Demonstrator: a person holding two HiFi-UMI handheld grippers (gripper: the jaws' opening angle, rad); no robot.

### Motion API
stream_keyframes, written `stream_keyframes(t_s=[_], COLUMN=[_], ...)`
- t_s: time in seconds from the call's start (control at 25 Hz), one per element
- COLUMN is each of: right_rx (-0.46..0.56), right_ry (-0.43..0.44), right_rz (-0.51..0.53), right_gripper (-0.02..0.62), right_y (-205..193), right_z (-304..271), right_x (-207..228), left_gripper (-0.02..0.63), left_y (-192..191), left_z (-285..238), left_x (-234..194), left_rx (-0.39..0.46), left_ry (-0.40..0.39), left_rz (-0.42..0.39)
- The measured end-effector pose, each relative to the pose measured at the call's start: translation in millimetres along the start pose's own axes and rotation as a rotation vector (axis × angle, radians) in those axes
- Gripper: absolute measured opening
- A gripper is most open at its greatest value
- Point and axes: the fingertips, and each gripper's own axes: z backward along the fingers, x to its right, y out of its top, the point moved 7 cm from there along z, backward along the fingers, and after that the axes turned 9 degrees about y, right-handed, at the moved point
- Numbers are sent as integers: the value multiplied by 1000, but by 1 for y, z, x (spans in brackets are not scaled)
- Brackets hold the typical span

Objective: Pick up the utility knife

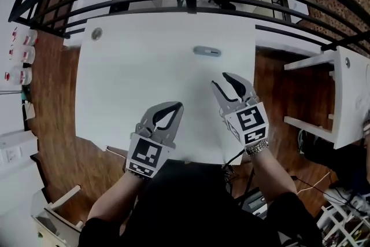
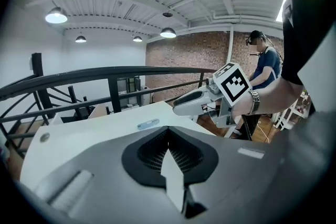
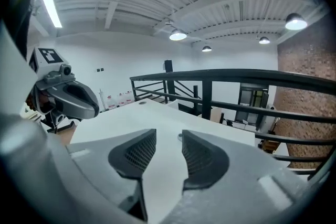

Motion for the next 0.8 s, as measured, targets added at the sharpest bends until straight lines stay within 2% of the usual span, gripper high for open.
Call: stream_keyframes(t_s=[0.32,0.6,0.8], right_rx=[-61,-97,-146], right_ry=[69,65,17], right_rz=[90,146,161], right_gripper=[244,287,293], right_y=[-22,-42,-52], right_z=[-67,-105,-124], right_x=[56,72,80], left_gripper=[17,17,17], left_y=[-16,-37,-41], left_z=[-33,-43,-53], left_x=[-18,-17,-17], left_rx=[-57,-128,-163], left_ry=[81,96,80], left_rz=[55,94,94])
